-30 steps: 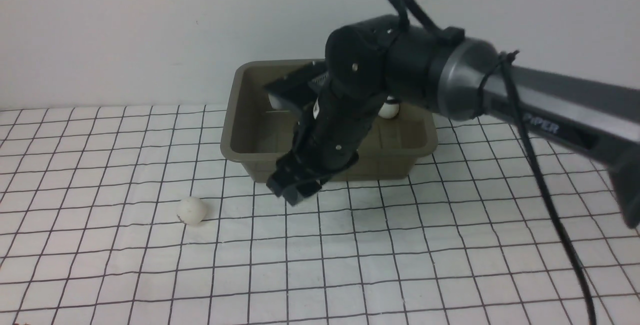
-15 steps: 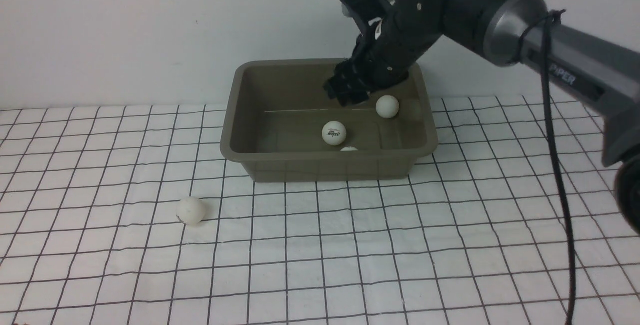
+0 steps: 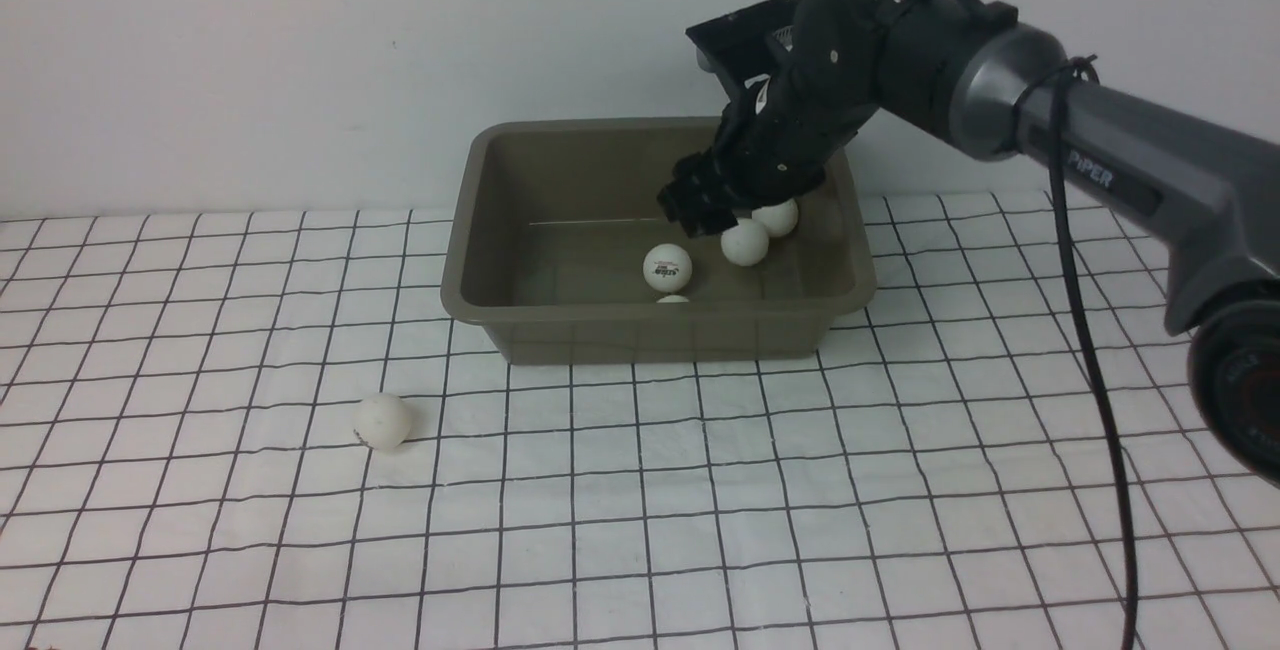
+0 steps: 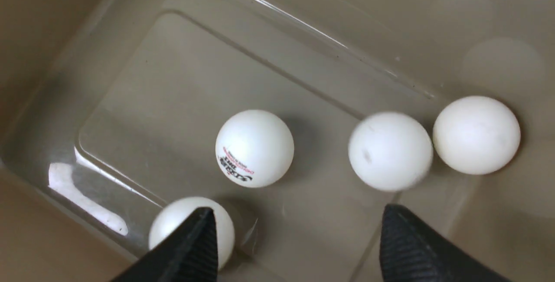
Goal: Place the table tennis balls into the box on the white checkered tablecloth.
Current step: 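Release the ping pong ball into the bin and lift the gripper away, then reach for and grasp a ping pong ball on the table beside the basket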
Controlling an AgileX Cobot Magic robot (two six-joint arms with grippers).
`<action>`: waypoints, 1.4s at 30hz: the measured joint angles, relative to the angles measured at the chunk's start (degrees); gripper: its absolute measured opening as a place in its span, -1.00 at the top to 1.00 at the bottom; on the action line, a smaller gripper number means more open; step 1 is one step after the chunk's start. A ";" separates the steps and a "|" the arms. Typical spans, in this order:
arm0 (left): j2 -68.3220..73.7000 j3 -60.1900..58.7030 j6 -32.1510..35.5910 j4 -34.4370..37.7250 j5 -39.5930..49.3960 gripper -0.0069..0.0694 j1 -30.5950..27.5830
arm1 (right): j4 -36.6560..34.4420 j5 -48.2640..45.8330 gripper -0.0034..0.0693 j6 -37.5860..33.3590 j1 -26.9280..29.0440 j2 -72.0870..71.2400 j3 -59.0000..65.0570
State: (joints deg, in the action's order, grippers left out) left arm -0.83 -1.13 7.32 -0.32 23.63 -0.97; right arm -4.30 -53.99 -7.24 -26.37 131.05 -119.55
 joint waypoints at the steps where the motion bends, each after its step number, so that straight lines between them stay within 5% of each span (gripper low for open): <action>1: 0.00 0.00 0.00 0.00 0.00 0.83 0.00 | 0.00 -0.37 -0.36 0.00 0.00 -0.12 0.00; 6: 0.00 0.00 0.00 0.00 0.00 0.83 0.00 | 0.00 -2.29 -0.21 -0.20 0.00 -2.41 0.00; 13: 0.00 0.00 0.00 0.00 0.00 0.83 0.00 | 2.44 -2.29 0.78 -5.02 0.00 -14.68 0.00; 15: 0.00 0.00 0.00 0.00 0.00 0.83 0.00 | 3.57 -2.35 0.88 -5.39 0.00 -18.46 0.00; 27: 0.00 0.00 0.00 0.00 0.00 0.83 0.00 | 7.10 -16.68 0.95 -6.89 0.02 -34.80 0.56; 42: 0.00 7.65 0.00 3.04 -3.00 0.83 0.00 | 13.44 -13.89 0.95 -5.06 0.02 -50.00 22.10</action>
State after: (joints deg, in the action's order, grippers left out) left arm -0.83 6.51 7.32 2.73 20.63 -0.97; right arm 9.14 -67.89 -12.30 -26.34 81.05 -97.45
